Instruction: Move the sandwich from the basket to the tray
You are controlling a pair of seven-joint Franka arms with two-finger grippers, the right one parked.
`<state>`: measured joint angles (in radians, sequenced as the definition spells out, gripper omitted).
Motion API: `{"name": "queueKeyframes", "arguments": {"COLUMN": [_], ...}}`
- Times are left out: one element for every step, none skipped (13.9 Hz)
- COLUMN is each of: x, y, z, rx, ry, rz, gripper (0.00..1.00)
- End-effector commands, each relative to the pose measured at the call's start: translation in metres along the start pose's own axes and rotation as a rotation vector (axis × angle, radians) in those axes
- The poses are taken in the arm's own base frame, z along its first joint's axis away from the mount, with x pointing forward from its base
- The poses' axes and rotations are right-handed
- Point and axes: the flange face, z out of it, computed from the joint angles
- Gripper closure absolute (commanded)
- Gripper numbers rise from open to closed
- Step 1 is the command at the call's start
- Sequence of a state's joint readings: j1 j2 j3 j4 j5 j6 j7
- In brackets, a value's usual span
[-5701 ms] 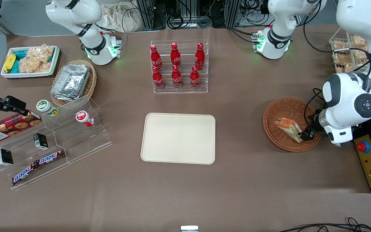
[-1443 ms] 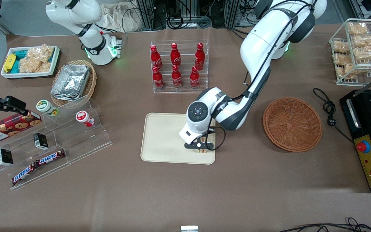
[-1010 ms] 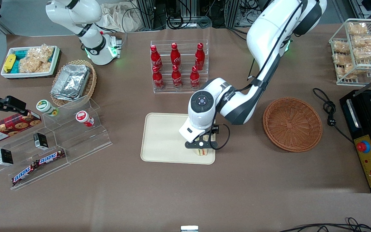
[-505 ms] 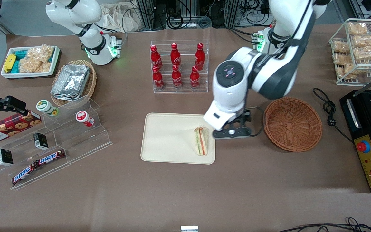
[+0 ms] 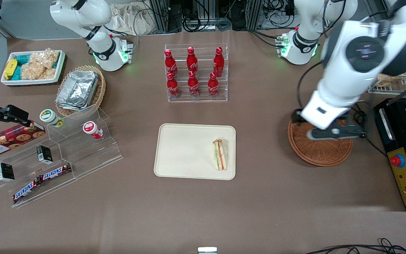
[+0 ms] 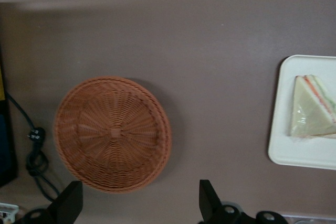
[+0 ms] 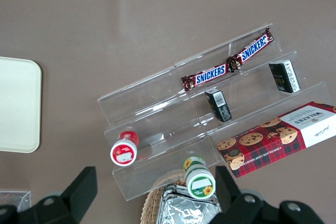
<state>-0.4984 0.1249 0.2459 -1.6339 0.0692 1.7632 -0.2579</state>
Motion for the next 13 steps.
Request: {"name": "queueKeyframes", "arguments": {"x": [0.012,0.015,0.015,0.015,0.019,0.022,0.022,0.023,0.024,0.025,0.025,0.025,0.027], "y": [-0.045,-0.058,-0.060,-0.064,-0.088,-0.104,-0.100,-0.113,-0.115,-0.126,-0.124,-0.126,-0.125], "z": [-0.005,-0.003,-0.005,-0.007,-0.001,-0.003,-0.005,-0.003,-0.005,0.000,0.002,0.004,0.009], "rx": [-0.080,-0.106,-0.113,-0.119,-0.114,-0.127,-0.133,-0.141,-0.151,-0.160,-0.165,-0.164,-0.167], "ry": [0.001,-0.005,0.004,0.006,0.002,0.006,0.006,0.002,0.006,-0.008,-0.015,-0.020,-0.032], "rz": [0.009,0.025,0.066,0.081,0.045,0.019,0.035,0.019,0.020,0.006,0.014,0.010,0.011], "gripper": [0.00,0.00,0.00,0.00,0.00,0.00,0.00,0.00,0.00,0.00,0.00,0.00,0.00]}}
